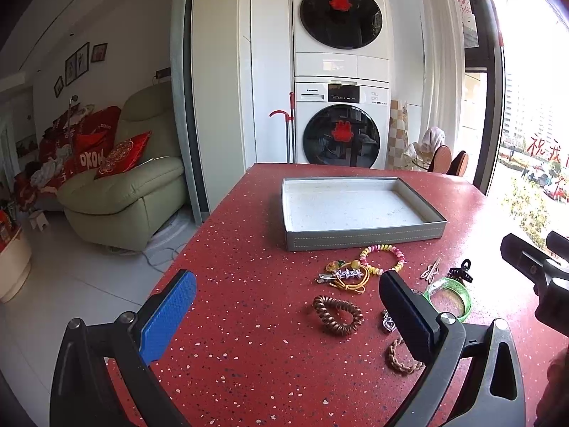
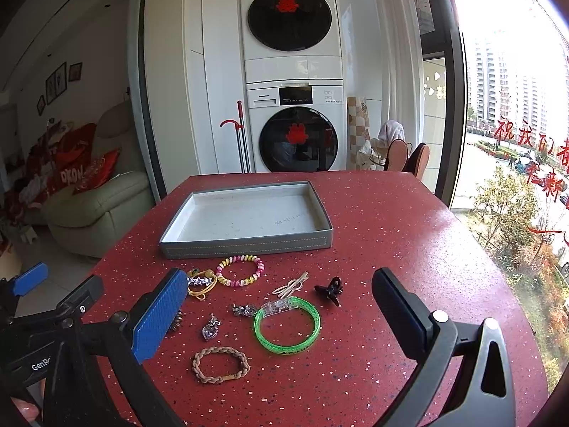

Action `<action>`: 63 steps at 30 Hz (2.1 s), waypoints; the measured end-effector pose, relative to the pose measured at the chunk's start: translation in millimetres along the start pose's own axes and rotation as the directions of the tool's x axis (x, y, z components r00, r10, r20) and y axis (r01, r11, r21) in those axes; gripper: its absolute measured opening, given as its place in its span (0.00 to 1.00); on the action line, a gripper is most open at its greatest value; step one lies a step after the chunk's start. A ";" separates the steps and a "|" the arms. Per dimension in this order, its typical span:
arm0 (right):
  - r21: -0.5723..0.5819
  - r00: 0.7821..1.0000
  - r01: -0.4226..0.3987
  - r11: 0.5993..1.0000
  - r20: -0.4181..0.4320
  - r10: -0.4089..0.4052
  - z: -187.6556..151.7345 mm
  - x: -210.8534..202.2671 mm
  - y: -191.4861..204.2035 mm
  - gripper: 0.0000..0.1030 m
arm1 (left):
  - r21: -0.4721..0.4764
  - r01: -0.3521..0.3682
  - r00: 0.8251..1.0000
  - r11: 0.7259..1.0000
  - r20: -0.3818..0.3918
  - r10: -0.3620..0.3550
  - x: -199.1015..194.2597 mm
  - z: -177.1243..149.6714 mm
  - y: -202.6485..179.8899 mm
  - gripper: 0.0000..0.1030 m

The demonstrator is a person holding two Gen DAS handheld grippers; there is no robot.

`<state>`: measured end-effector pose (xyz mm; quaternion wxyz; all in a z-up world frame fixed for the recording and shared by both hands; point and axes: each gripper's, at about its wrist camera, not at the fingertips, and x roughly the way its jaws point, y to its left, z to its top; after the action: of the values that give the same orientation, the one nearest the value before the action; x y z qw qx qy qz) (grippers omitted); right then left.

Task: Organize jewelry

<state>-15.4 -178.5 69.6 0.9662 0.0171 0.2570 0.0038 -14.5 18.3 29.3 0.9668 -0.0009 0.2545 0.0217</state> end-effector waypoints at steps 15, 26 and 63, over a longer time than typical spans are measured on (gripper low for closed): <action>0.005 1.000 -0.004 1.000 0.001 0.004 -1.4 1.1 0.5 1.00 | -0.005 -0.004 1.000 1.000 -0.011 0.004 3.7 -2.0 -1.4 1.00; 0.013 1.000 -0.003 1.000 0.001 0.003 -1.4 1.7 0.9 1.00 | -0.006 -0.003 1.000 1.000 -0.011 0.003 3.7 -2.3 -1.6 1.00; 0.018 1.000 -0.007 1.000 -0.009 0.007 -0.9 1.6 -2.3 1.00 | -0.004 0.000 1.000 1.000 -0.016 0.000 4.6 -5.1 -3.1 1.00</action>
<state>-14.5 -180.7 67.9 0.9648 0.0265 0.2616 0.0048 -12.8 15.2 22.5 0.9647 -0.0028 0.2624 0.0222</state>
